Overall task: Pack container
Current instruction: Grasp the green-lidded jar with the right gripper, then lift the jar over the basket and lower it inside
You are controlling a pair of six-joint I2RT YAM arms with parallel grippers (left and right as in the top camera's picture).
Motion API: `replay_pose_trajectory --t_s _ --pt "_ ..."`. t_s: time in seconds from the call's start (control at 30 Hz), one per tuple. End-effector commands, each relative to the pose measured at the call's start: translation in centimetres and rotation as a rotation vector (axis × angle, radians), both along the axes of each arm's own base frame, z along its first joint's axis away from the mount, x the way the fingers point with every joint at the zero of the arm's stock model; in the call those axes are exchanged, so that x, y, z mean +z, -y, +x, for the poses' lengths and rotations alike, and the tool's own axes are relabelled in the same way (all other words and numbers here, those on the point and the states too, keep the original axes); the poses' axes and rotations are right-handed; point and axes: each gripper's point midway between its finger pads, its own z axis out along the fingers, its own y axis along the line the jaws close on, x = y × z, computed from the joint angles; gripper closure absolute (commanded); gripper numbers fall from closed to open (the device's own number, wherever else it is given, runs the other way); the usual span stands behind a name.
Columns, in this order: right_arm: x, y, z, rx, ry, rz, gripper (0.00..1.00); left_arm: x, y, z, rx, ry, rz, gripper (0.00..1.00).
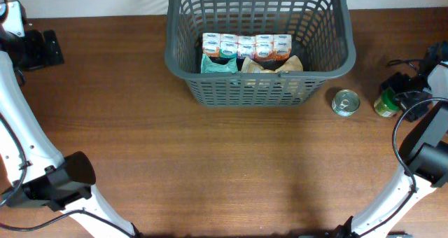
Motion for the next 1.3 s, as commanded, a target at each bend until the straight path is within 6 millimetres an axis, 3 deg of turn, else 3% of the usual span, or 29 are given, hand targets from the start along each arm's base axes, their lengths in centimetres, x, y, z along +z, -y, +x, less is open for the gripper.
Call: replay_pose_trajectory --t_s 0.0,0.17,0.7,0.73,0.83,1.1,1.27 --pt "-0.5 0.4 -0.5 -0.017 -0.018 -0.009 0.13 -0.1 0.0 0.0 0.007 0.002 -0.014 0.01" --pt "-0.5 0.4 -0.5 -0.017 -0.017 -0.010 0.23 -0.1 0.0 0.0 0.007 0.002 -0.014 0.01" --pt "-0.6 -0.1 -1.3 -0.020 -0.053 0.011 0.26 -0.1 0.0 0.0 0.007 0.002 -0.014 0.01" --pt "-0.6 -0.1 -1.3 -0.020 -0.053 0.011 0.32 -0.1 0.0 0.0 0.007 0.003 -0.014 0.01" --pt "-0.6 -0.1 -1.3 -0.022 -0.053 0.012 0.40 -0.1 0.0 0.0 0.007 0.002 -0.014 0.01" --pt "-0.6 -0.4 -1.8 -0.023 -0.072 0.023 0.43 -0.1 0.0 0.0 0.007 0.002 -0.014 0.01" --pt "0.2 -0.7 -2.2 -0.023 -0.078 0.027 0.51 -0.1 0.0 0.0 0.007 0.002 -0.014 0.01"
